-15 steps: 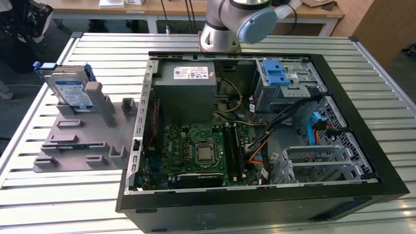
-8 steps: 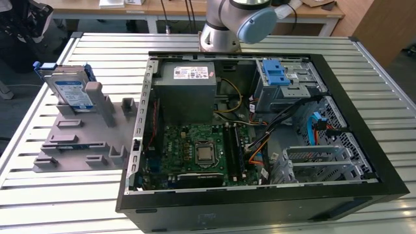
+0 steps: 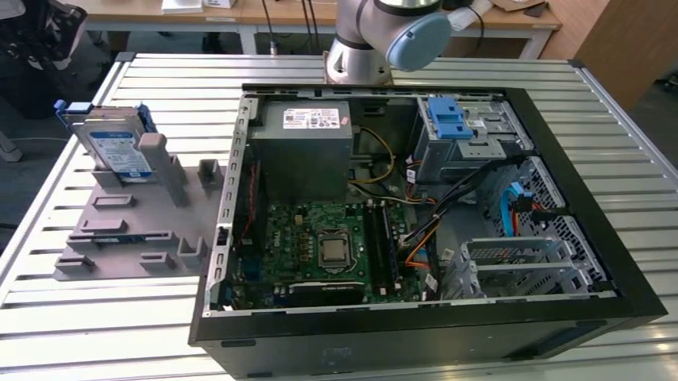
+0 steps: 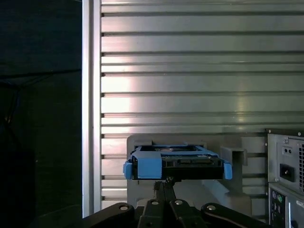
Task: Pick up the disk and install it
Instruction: 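Pick up the disk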
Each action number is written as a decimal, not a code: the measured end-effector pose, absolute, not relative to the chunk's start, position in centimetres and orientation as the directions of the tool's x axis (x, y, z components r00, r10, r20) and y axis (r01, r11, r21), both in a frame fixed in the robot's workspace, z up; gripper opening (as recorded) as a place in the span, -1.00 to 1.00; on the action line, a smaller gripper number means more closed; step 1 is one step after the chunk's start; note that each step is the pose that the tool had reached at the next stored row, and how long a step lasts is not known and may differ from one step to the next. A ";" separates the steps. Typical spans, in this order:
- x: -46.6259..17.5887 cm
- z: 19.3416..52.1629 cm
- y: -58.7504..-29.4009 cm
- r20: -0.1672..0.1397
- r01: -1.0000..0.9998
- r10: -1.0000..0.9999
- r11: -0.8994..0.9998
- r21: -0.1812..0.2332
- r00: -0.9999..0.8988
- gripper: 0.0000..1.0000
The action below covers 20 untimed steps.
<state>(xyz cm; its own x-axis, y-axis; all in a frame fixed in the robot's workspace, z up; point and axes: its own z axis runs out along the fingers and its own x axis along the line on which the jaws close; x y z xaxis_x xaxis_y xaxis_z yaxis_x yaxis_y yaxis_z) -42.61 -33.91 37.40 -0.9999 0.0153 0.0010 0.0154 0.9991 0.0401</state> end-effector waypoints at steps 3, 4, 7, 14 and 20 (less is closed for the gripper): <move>-42.6 37.4 -33.9 0.001 -0.038 -0.039 0.998 0.040 -0.999 -0.79; -42.6 37.4 -33.9 0.001 -0.057 -0.057 0.998 0.040 -0.998 -0.79; -42.6 37.4 -33.9 0.001 -0.110 -0.110 0.993 0.040 -0.994 -0.79; -42.6 37.3 -33.9 0.001 -0.235 -0.235 0.971 0.040 -0.972 -0.79; -42.6 37.3 -33.9 0.001 -0.295 -0.295 0.955 0.040 -0.956 -0.79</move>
<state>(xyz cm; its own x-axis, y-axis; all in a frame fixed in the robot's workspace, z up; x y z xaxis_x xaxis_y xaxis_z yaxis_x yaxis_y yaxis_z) -42.61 -33.91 37.30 -0.9555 -0.2949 0.0010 -0.2946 0.9548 0.0401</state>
